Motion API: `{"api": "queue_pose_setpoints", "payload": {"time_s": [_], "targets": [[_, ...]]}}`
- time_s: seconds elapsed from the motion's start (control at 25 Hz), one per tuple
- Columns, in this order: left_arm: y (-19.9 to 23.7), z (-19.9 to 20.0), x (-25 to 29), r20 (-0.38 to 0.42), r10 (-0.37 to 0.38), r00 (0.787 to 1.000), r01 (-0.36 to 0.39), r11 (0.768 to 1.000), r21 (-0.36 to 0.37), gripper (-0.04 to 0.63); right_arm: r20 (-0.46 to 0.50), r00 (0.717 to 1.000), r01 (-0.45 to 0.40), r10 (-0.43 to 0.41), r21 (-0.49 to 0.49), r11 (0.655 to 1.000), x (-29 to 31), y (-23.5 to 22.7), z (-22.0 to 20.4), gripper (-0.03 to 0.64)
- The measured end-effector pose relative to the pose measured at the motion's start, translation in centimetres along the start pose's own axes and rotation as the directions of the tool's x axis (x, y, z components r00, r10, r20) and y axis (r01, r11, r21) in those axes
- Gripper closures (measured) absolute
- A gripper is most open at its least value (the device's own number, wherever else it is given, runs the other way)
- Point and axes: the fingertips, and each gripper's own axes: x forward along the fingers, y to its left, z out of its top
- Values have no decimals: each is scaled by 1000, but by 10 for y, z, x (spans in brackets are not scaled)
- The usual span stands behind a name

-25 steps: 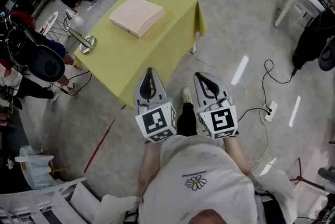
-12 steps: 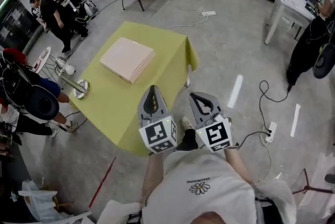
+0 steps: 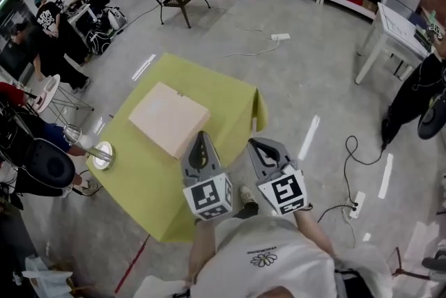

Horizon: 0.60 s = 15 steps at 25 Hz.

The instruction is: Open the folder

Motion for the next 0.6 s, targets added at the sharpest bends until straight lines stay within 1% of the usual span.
{"api": "queue_pose_setpoints", "payload": {"time_s": [0.16, 0.32, 0.44, 0.6], "targets": [[30, -15, 53, -25, 21, 999, -22, 999, -27, 581, -29, 999, -40, 39, -12, 999, 55, -9, -3, 607], [53, -34, 96, -64, 25, 998, -28, 999, -45, 581, -76, 996, -56, 53, -37, 998, 104, -19, -10, 607], [67, -34, 112, -56, 27, 998, -30, 999, -41, 581, -102, 993, -69, 64, -48, 996, 126, -22, -11, 607], [91, -29, 117, -41, 67, 997, -69, 996, -53, 581, -120, 988, -105, 98, -47, 993, 147, -14, -8, 607]]}}
